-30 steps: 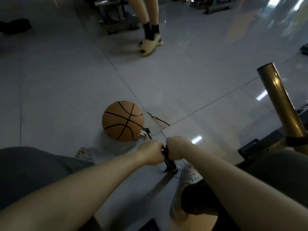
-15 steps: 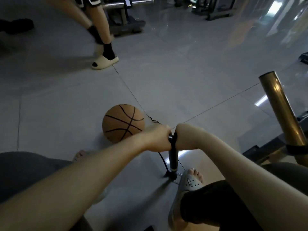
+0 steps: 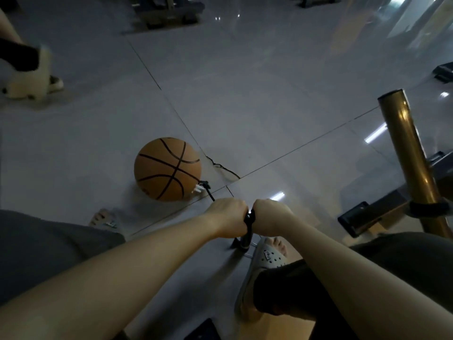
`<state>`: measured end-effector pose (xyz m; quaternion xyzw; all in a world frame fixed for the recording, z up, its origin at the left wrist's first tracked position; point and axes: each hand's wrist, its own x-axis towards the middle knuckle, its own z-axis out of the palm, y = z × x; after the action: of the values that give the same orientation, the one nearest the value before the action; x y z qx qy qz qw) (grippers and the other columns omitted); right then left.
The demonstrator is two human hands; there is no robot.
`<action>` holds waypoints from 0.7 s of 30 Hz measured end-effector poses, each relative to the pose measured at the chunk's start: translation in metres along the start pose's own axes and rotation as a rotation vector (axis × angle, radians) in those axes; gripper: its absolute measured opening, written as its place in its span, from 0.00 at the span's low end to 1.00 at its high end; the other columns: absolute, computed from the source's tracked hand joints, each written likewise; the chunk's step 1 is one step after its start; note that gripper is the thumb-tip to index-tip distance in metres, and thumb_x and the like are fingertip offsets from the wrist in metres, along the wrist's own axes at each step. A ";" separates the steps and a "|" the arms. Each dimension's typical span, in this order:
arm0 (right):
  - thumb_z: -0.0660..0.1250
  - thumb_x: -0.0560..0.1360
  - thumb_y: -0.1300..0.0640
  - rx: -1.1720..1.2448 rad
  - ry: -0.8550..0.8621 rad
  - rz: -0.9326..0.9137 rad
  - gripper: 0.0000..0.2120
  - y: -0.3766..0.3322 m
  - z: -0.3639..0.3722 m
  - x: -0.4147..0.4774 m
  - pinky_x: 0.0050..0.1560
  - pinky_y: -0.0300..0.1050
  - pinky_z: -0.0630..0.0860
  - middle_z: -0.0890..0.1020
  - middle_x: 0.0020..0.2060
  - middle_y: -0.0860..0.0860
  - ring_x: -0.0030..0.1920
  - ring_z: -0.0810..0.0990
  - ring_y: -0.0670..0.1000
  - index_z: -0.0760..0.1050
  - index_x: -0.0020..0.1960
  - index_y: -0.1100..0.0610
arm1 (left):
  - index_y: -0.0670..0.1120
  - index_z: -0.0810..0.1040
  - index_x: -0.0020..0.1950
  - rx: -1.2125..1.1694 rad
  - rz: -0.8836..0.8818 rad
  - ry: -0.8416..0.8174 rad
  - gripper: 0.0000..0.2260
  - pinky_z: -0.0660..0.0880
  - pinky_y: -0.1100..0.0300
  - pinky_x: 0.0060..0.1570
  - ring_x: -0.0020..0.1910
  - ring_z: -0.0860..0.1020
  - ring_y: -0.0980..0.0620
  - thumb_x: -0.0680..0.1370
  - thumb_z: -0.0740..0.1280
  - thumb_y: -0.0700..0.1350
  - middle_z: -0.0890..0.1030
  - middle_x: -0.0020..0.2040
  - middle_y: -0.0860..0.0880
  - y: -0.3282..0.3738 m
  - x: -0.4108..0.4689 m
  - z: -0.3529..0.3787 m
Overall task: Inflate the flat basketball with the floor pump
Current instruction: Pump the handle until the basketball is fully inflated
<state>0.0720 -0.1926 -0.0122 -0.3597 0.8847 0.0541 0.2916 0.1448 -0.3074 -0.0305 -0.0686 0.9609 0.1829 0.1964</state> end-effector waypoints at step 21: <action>0.66 0.65 0.59 0.149 0.052 -0.002 0.09 0.003 -0.050 -0.006 0.30 0.45 0.65 0.70 0.24 0.51 0.27 0.67 0.52 0.68 0.29 0.57 | 0.46 0.77 0.36 -0.006 0.074 0.106 0.03 0.72 0.59 0.29 0.33 0.78 0.46 0.68 0.67 0.45 0.79 0.33 0.48 0.006 0.000 -0.056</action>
<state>0.0494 -0.2015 0.0322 -0.3393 0.8931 -0.0215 0.2945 0.1239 -0.3227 0.0200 -0.0431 0.9712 0.1892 0.1383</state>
